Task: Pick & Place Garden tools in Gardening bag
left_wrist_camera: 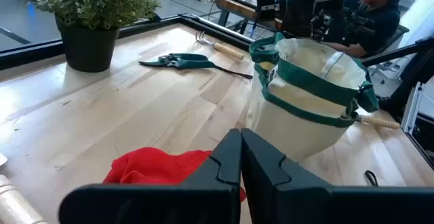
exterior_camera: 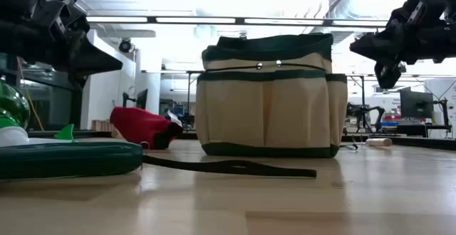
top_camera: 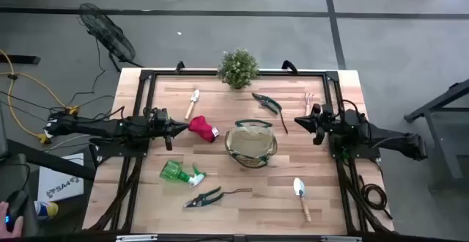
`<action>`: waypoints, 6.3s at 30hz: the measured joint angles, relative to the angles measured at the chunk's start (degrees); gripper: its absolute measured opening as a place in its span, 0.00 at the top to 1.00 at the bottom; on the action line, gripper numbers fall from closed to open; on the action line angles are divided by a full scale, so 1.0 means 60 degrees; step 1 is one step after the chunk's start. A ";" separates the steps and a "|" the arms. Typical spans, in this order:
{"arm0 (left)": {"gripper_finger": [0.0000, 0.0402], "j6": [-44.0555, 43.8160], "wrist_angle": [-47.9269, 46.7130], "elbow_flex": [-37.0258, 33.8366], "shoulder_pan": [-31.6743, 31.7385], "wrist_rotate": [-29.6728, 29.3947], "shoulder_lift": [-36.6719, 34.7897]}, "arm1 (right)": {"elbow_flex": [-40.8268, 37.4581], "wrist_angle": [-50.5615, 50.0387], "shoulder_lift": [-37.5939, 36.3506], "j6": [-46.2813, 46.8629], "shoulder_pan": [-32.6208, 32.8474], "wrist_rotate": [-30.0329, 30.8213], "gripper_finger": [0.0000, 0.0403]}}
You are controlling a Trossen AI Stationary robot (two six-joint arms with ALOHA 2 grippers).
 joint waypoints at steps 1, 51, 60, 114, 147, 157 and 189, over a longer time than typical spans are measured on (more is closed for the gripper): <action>1.00 0.0000 0.0000 0.0000 0.0003 0.0003 -0.0004 | 0.0003 0.0003 0.0001 0.0000 0.0001 0.0000 0.99; 1.00 0.0000 0.0000 0.0000 0.0002 0.0000 -0.0003 | 0.0002 0.0000 -0.0002 0.0002 0.0001 0.0001 0.99; 1.00 0.0000 0.0000 0.0000 0.0000 0.0000 -0.0003 | 0.0001 0.0002 -0.0003 0.1792 0.0001 0.0000 0.99; 1.00 0.0000 0.0000 0.0000 0.0001 0.0001 -0.0003 | 0.6771 -0.7263 1.1837 0.3271 -0.0354 0.0003 0.86; 1.00 0.0000 0.0000 0.0000 0.0003 0.0001 -0.0001 | 0.6808 -0.5916 1.4831 0.3146 -0.0455 0.0861 0.63; 1.00 0.0000 0.0000 0.0000 0.0001 0.0001 -0.0002 | 0.6790 -0.5877 1.4845 0.2776 -0.0455 0.0996 0.75; 1.00 0.0000 0.0000 0.0000 0.0002 0.0002 -0.0002 | 0.6724 -0.6365 1.3913 0.2514 -0.0466 0.1099 0.99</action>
